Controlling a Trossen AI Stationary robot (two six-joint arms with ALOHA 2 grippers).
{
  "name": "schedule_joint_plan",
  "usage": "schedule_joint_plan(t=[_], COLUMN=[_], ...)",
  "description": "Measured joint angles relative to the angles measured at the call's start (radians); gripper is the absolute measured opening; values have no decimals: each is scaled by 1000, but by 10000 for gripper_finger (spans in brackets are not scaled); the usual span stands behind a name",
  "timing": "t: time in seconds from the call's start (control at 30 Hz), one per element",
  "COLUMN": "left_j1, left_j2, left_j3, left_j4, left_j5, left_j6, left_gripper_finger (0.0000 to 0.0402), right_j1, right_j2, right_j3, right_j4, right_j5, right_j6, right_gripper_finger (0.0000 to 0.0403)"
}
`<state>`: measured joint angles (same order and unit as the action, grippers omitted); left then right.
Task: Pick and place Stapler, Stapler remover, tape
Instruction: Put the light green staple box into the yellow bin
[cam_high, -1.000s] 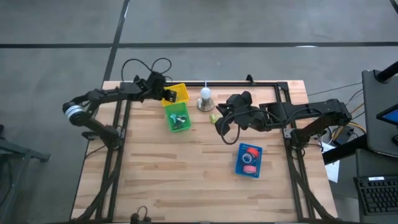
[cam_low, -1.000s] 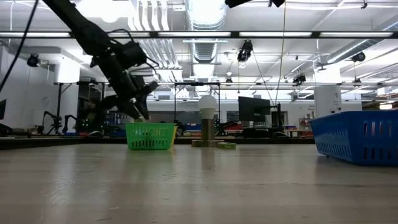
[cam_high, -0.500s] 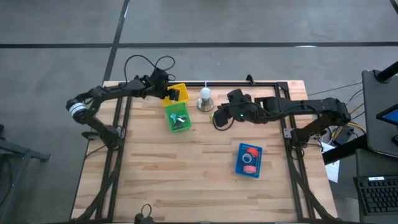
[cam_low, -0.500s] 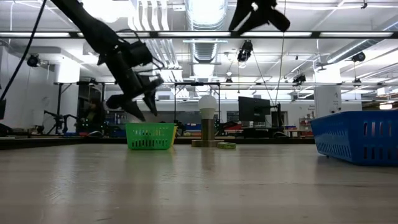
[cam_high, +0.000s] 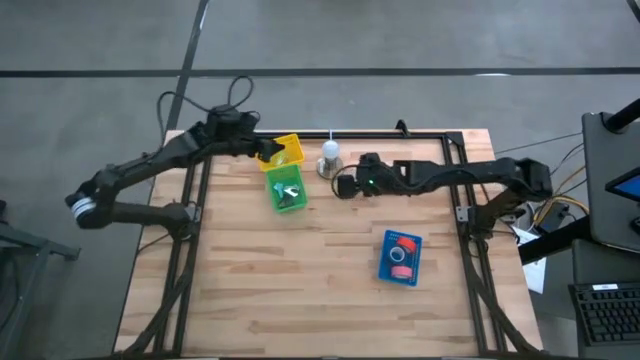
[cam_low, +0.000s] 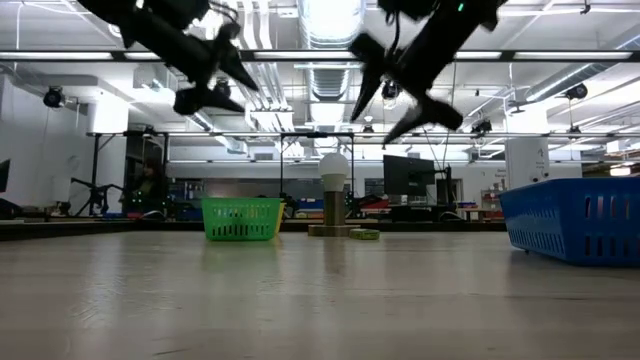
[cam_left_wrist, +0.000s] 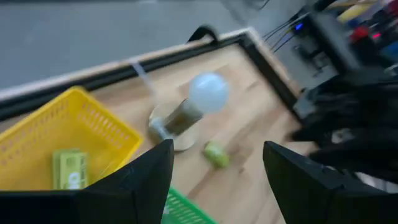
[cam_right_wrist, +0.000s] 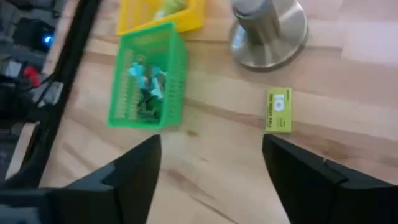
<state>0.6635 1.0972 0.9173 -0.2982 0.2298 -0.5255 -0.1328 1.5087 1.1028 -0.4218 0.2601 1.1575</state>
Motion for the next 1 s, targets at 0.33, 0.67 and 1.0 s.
schedule_joint_plan(t=[0.33, 0.67, 1.0], left_j1=[-4, -6, -6], left_j2=[-186, -249, -253], left_j3=[-3, -5, -5], left_j4=[-31, -58, -66], left_j5=[-2, 1, 16], left_j6=[2, -20, -27], left_gripper_finger=[250, 250, 250], right_j1=[-51, -93, -112], right_j2=[233, 446, 593], right_j3=[42, 198, 341], right_j4=[0, -90, -279], right_j5=[-36, -62, -71], right_j6=[-71, -180, -253], right_gripper_finger=[342, 340, 308])
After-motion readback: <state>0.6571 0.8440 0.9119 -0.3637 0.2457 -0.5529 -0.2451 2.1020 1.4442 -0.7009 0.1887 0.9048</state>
